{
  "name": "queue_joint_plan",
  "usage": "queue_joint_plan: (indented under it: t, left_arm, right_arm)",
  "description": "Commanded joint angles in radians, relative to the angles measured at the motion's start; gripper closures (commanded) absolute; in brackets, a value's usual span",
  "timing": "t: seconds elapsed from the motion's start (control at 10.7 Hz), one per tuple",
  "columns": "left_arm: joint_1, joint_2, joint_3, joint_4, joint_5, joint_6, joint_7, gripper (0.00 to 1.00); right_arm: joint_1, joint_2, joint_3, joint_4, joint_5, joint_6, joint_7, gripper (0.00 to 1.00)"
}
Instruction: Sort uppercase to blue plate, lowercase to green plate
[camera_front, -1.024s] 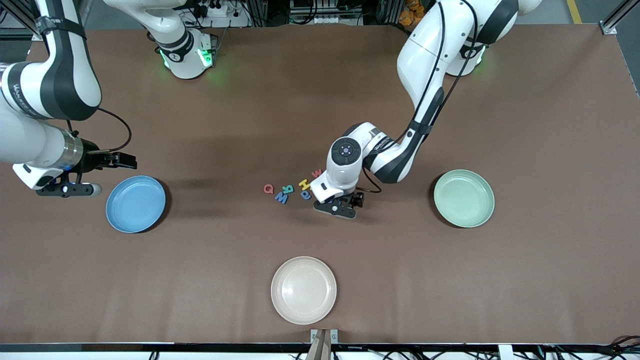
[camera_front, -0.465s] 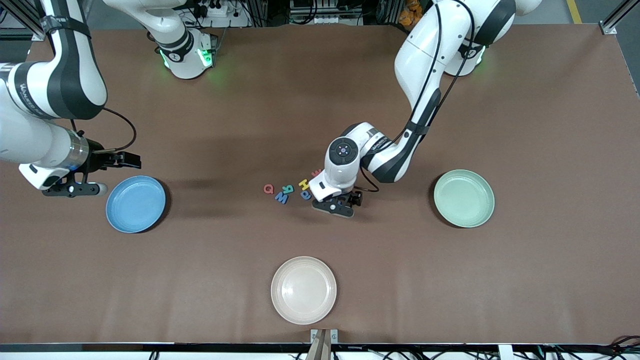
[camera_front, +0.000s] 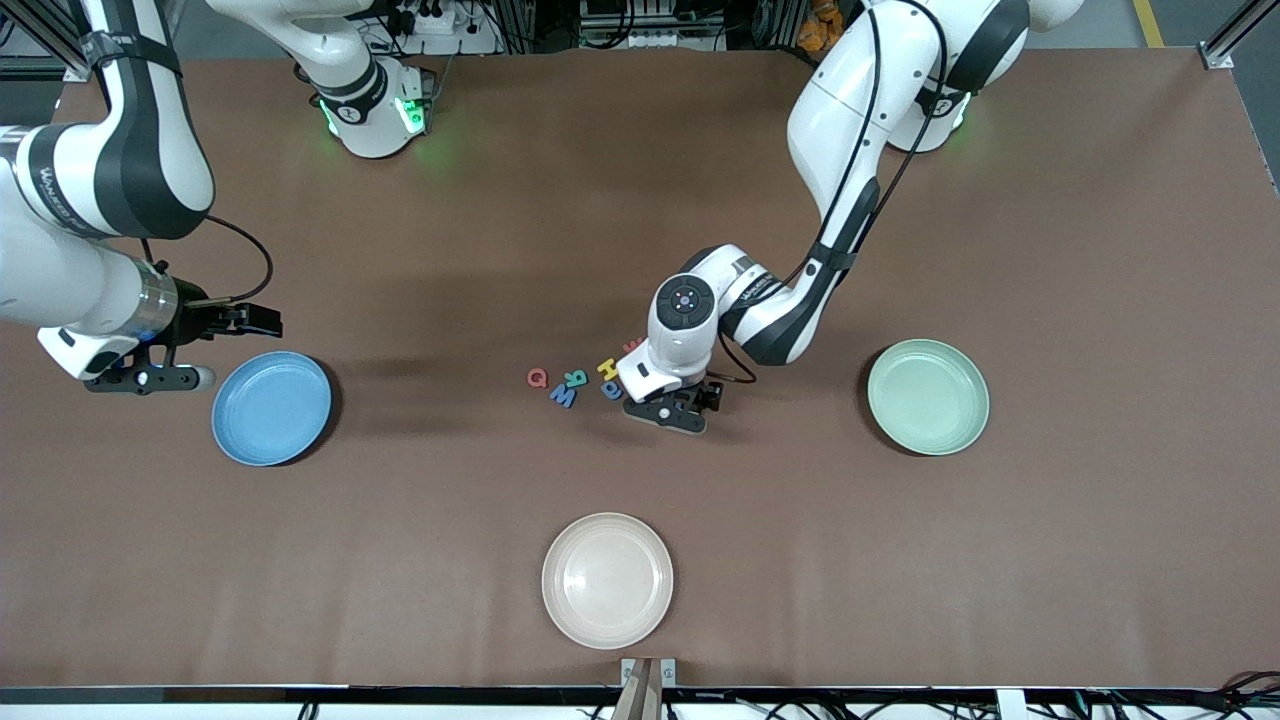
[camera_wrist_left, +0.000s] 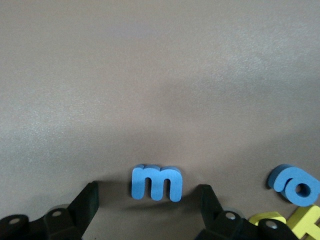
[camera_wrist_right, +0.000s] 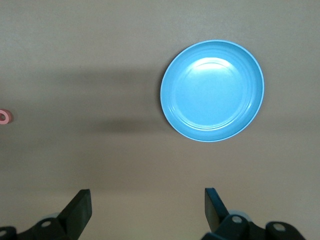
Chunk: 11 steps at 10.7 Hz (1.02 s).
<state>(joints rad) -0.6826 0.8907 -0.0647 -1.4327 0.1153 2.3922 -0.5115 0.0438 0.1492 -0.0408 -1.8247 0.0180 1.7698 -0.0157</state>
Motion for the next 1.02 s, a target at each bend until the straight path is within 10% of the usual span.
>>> queue_joint_plan:
  t: [0.0,0.93]
  left_arm:
    - [-0.006,0.008,0.005,0.011,-0.006,0.009,-0.001,0.18]
    - [-0.006,0.008,0.005,0.014,-0.006,0.009,0.008,0.41]
  right_arm:
    - [0.002,-0.005,0.004,-0.005,0.002,-0.003,0.013,0.0]
    - [0.028,-0.007,0.004,-0.002,0.059,0.0,0.014,0.0]
